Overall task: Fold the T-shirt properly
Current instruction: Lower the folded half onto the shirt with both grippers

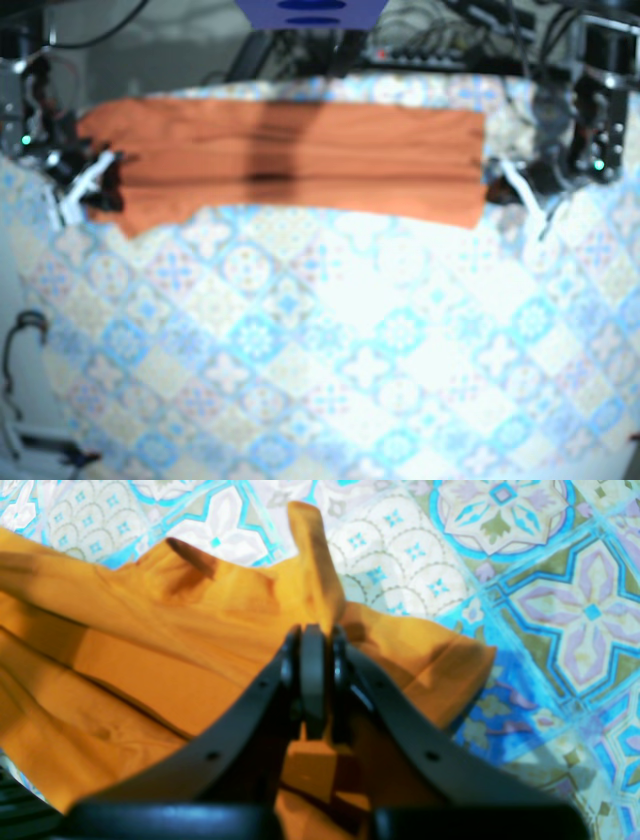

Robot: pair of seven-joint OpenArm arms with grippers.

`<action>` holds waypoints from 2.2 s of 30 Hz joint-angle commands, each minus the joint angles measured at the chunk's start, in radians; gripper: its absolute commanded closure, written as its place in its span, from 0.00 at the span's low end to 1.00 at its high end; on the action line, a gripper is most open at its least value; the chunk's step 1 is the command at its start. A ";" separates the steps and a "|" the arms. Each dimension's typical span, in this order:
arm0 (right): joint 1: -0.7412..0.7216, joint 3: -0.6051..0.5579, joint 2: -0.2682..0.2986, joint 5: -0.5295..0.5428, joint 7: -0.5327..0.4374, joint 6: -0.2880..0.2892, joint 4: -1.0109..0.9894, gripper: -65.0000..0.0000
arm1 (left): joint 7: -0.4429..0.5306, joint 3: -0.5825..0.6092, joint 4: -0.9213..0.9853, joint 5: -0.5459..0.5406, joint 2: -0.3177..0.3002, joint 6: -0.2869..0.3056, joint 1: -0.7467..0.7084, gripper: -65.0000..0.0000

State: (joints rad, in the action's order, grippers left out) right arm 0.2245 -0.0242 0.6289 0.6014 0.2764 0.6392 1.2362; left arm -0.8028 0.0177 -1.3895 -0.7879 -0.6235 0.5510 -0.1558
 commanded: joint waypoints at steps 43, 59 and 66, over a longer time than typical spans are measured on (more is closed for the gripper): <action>0.137 0.093 -0.034 0.012 -0.022 -0.002 0.063 0.99 | 0.018 -0.012 -0.014 -0.008 -0.022 0.008 -0.063 1.00; 0.157 0.093 -0.037 0.012 -0.022 -0.003 0.061 0.99 | 0.018 -0.014 -0.018 -0.009 -0.019 0.008 -0.089 1.00; 0.158 0.093 -0.059 0.012 -0.022 -0.003 0.060 0.99 | 0.018 -0.014 -0.018 -0.009 -0.016 0.008 -0.109 1.00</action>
State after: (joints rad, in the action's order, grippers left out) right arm 0.3828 0.0570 0.5468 0.6018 0.2749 0.6285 1.2846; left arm -0.7982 0.0154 -1.3933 -0.7853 -0.6174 0.5545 -0.2729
